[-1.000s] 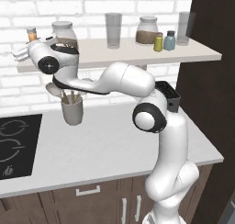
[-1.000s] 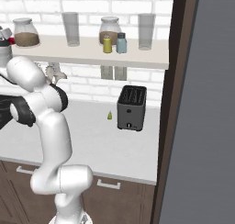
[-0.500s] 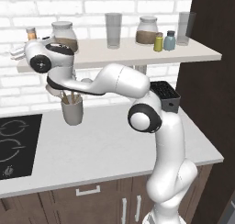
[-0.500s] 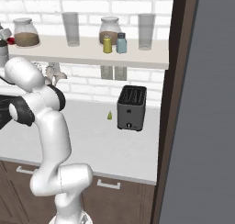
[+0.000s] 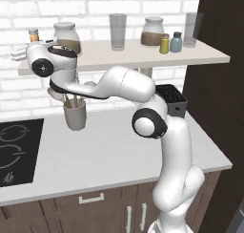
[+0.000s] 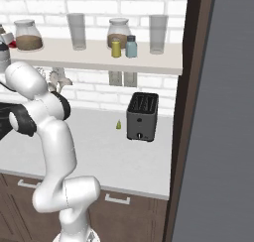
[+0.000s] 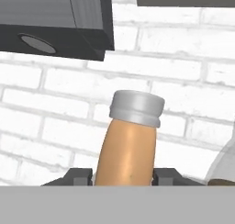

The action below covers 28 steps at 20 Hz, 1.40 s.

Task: Put the shaker and condiment bottle from the counter next to their counterparts in the cabinet.

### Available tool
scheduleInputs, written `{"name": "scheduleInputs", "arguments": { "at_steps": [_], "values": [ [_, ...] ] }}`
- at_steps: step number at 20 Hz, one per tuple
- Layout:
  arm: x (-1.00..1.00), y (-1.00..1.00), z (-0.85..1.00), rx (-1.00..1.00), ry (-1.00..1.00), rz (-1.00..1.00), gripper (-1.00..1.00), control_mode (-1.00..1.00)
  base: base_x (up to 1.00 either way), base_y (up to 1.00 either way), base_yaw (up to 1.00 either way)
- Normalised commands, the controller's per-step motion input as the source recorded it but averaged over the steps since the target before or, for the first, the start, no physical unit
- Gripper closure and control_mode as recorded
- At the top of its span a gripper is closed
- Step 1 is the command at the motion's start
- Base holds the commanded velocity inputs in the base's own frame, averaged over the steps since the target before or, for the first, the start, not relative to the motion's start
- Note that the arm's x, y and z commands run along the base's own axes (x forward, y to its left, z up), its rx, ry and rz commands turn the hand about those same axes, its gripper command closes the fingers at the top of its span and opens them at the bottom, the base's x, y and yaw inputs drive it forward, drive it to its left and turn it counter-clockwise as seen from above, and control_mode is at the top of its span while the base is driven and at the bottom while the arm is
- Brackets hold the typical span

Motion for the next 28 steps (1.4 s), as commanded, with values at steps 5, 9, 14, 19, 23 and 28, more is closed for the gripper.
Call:
{"name": "scheduleInputs", "arguments": {
  "at_steps": [5, 9, 14, 19, 23, 28],
  "values": [
    [0.23, 0.01, -0.35, 0.04, 0.0, 0.0, -1.0, -1.0, 0.0, 0.0, 0.0],
    [-0.01, 0.0, -0.06, 0.07, 0.0, 0.0, -1.0, -1.0, 0.0, 0.0, 0.0],
    [-0.31, 0.0, 0.0, 0.08, 0.0, 0.0, -1.0, -1.0, 0.0, 0.0, 0.0],
    [-0.49, 0.0, 0.0, 0.08, 0.0, 0.0, -1.0, -1.0, 0.0, 0.0, 0.0],
    [-0.69, 0.0, 0.0, 0.09, 0.0, -0.04, -1.0, -1.0, 0.0, 0.0, 0.0],
    [-0.76, 0.0, 0.01, 0.11, 0.0, -0.08, -1.0, -1.0, 0.0, 0.0, 0.0]
  ]
}}
